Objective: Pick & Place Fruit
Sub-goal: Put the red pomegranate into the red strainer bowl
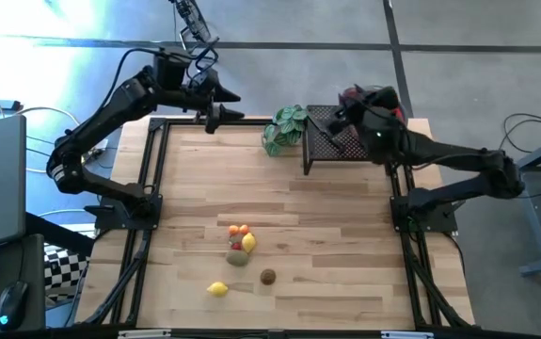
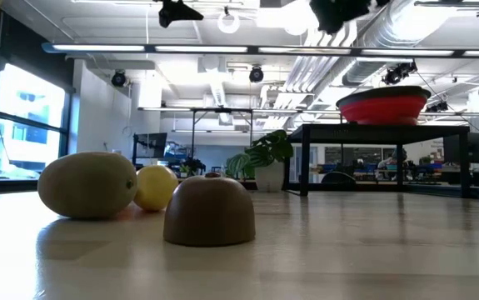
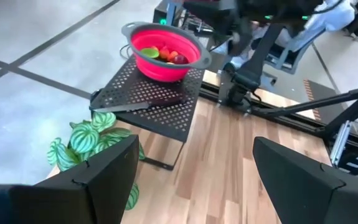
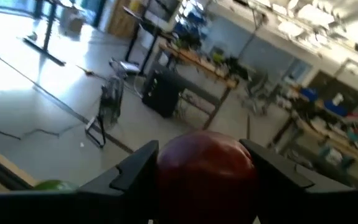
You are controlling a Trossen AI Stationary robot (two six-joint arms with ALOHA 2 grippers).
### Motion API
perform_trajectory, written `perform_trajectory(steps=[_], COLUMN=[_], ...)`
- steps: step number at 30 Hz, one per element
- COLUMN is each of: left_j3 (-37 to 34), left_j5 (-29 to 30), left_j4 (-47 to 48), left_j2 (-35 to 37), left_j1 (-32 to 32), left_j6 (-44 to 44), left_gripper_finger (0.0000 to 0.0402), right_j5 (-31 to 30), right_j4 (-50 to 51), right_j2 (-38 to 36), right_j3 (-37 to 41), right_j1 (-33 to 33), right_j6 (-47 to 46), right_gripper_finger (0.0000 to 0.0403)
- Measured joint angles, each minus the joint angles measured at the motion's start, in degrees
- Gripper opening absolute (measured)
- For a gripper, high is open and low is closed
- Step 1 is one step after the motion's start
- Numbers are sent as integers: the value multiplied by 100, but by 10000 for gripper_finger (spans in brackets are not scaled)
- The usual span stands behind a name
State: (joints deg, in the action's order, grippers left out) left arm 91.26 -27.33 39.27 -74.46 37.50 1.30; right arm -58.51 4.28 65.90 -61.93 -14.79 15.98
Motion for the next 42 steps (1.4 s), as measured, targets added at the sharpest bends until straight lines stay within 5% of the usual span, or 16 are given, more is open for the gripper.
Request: perform_trajectory(steps=[14,28,42], left_j3=[0,-2,-2], left_j5=[-2,-18,-13], left_j4=[35,37,164], left_j2=[-4,-4,-4], left_j1=[0,0,0], left_j6=[22,41,44], left_gripper_finger=[310,310,310], right_j5=[1213,2015,2053], right_j4=[2605,3243,3238], right_j2=[74,738,869], right_j3=[0,0,0], right_j1=[-1639,-2317,-2474], right_j6=[-2782,-3431,-3388], right_gripper_finger=[203,203,223])
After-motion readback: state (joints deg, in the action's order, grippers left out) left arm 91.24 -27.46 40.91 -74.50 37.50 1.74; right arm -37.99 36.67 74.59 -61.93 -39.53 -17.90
